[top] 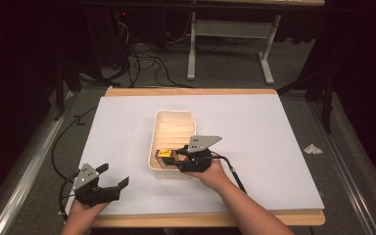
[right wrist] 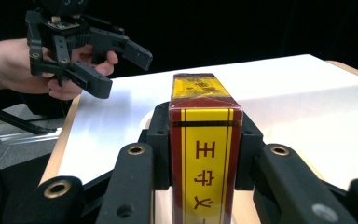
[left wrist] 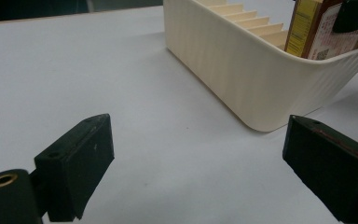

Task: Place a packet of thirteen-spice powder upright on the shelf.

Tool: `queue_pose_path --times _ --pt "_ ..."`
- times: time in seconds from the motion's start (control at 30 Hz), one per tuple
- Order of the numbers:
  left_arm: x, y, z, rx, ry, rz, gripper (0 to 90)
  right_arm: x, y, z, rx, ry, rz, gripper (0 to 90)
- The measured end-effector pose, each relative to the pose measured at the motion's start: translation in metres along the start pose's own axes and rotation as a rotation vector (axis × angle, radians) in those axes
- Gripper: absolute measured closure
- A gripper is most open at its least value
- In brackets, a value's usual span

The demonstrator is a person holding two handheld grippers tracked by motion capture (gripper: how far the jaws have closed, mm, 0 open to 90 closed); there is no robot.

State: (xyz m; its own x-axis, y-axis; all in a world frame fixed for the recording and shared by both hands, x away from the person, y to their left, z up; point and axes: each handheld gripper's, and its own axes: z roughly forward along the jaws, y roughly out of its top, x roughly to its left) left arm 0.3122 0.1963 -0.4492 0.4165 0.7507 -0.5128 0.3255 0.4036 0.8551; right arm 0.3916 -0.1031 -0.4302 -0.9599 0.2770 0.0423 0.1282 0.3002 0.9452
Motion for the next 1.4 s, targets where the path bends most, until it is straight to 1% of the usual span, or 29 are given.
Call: queue_pose_path --times 0.17,0.27,0.47,0.57,0.63,0.7,0.73,1.0,1.03,1.2,1.4 --pt "-0.002 0.0 0.003 0.001 -0.007 -0.006 9.4 0.001 -0.004 -0.001 0.016 -0.005 0.005 68.2" --pt "-0.002 -0.001 0.004 0.005 -0.011 0.0 9.3 0.001 -0.006 -0.002 0.013 -0.009 0.008 68.0" --pt "-0.004 -0.001 0.008 0.01 -0.02 0.0 9.4 0.001 -0.009 -0.007 0.013 -0.012 0.019 67.6" --pt "-0.005 -0.001 0.01 0.009 -0.023 -0.002 9.5 0.001 -0.01 -0.009 0.012 -0.014 0.017 67.4" --pt "-0.005 -0.001 0.011 0.011 -0.026 -0.002 9.4 0.002 -0.011 -0.011 0.012 -0.016 0.026 67.3" --pt "-0.006 -0.001 0.012 0.011 -0.028 -0.002 9.5 0.001 -0.012 -0.013 0.019 -0.018 0.027 67.2" --pt "-0.006 -0.001 0.012 0.014 -0.028 0.002 9.5 0.001 -0.013 -0.014 0.016 -0.021 0.027 67.1" --pt "-0.006 -0.001 0.013 0.014 -0.031 0.0 9.6 0.002 -0.015 -0.018 0.034 -0.025 0.037 66.0" --pt "-0.006 -0.001 0.013 0.014 -0.03 0.0 9.6 0.001 -0.015 -0.018 0.035 -0.025 0.032 65.7" --pt "-0.006 -0.001 0.013 0.015 -0.03 0.0 9.6 0.002 -0.015 -0.02 0.043 -0.029 0.036 65.0" --pt "-0.006 -0.002 0.014 0.014 -0.031 -0.002 9.6 0.002 -0.015 -0.02 0.036 -0.024 0.039 64.0"
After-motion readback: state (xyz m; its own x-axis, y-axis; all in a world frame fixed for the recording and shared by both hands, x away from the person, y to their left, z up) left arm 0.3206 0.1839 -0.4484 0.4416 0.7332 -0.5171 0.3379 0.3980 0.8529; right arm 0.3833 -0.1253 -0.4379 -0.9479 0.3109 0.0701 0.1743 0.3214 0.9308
